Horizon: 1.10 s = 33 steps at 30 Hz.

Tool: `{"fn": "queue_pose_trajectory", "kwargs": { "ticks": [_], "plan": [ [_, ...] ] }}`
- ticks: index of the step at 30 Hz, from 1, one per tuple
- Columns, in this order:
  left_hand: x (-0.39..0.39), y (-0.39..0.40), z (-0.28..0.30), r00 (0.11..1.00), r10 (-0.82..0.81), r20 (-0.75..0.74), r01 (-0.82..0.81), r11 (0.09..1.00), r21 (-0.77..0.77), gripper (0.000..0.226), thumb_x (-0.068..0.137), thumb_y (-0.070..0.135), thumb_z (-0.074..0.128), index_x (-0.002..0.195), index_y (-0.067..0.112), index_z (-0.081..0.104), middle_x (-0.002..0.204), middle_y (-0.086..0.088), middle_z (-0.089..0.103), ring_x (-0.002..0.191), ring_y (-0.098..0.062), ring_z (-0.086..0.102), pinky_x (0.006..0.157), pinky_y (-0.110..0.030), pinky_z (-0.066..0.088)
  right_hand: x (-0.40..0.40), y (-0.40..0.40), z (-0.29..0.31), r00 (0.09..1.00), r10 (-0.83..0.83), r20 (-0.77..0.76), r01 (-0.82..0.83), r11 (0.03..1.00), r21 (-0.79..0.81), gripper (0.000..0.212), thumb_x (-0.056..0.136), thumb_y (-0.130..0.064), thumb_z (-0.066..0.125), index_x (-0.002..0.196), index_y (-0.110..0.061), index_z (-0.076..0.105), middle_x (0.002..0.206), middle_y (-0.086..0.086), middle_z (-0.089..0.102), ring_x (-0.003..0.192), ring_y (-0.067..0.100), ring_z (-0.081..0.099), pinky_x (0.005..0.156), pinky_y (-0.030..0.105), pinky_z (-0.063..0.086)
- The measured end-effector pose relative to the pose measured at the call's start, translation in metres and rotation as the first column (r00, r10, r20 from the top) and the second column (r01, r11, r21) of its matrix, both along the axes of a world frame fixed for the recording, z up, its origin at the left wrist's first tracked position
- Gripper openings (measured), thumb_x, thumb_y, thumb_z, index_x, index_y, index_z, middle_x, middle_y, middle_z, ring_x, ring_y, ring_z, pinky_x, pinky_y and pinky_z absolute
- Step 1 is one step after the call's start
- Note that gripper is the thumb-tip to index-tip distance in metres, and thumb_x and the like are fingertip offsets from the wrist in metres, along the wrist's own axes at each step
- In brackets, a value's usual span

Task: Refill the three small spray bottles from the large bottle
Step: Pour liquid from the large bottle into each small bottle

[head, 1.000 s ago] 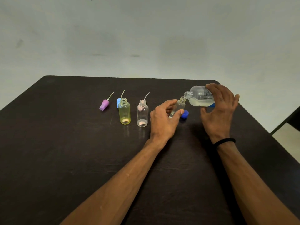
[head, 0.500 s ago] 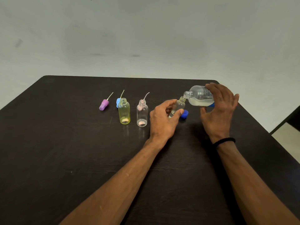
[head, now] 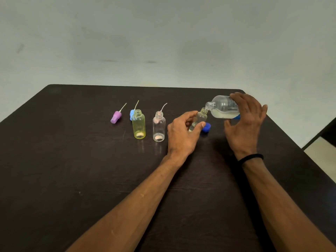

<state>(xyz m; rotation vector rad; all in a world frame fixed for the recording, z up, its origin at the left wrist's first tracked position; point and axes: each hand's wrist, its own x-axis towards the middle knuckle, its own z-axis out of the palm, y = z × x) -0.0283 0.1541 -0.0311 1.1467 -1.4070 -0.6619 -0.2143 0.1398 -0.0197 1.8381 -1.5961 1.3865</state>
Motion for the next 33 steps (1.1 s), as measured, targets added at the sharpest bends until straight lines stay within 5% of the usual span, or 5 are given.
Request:
{"fn": "queue_pose_trajectory", "kwargs": {
  "ticks": [33],
  "plan": [
    [0.0002,-0.0009,-0.0022,1.0,0.0,0.001,0.0,1.0,-0.003,0.044,0.087,0.023,0.085,0.13,0.02,0.074,0.113,0.01,0.078,0.101,0.005,0.07,0.092,-0.015,0.056,0.0006,0.001,-0.0003,1.0,-0.006,-0.009,0.006,1.0,0.007,0.082,0.07,0.009,0.078,0.145,-0.019,0.061,0.149,0.004,0.057,0.147,0.022,0.042,0.124,0.073,0.014]
  ]
}}
